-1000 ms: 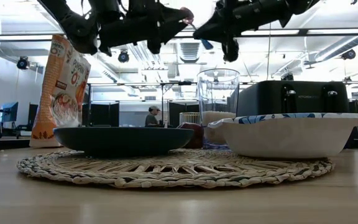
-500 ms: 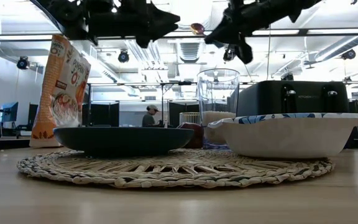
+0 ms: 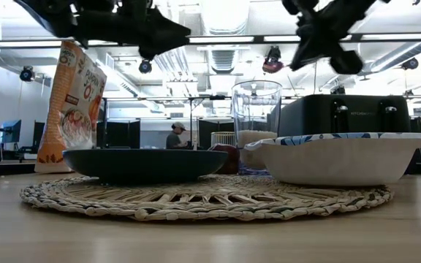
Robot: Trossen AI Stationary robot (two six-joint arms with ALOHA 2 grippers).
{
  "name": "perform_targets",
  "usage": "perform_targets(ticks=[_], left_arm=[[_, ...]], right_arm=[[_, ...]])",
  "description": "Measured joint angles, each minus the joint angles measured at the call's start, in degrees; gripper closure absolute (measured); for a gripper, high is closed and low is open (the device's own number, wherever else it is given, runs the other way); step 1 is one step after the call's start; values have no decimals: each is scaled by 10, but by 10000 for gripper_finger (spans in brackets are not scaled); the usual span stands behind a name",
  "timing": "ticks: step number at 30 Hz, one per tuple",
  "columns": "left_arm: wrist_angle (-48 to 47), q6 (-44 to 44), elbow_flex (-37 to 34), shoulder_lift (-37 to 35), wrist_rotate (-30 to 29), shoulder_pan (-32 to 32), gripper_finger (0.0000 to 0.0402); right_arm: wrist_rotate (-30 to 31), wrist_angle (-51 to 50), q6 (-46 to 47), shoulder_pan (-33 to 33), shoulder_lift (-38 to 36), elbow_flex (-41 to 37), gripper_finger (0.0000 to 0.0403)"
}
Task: Arrange a breakfast setting
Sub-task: Put the blue spoon beside the placemat
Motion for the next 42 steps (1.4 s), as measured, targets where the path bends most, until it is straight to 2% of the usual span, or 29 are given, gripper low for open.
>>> perform_targets(ticks=[7, 11, 15, 19, 23, 27, 33, 42], left_arm=[[0, 1, -59, -65, -82, 0, 213], [1, 16, -86, -98, -107, 0, 213], [5, 20, -101, -122, -114, 0, 213], [7, 27, -115, -137, -114, 0, 213], [10, 26, -121, -147, -114, 0, 213], [10, 26, -121, -150, -114, 0, 212], [10, 26, -121, -151, -114, 0, 212], [10, 23, -121, -150, -114, 0, 212]], right_arm=[[63, -72, 160, 97, -12, 0, 395], [98, -103, 254, 150, -11, 0, 395], [110, -140, 338, 195, -5, 0, 395], [109, -219, 417, 232, 10, 0, 395], [109, -272, 460, 259, 20, -4, 395], [101, -269, 481, 280, 31, -24, 395], [54, -239, 507, 305, 47, -68, 395], [45, 6, 536, 317, 50, -200, 395]])
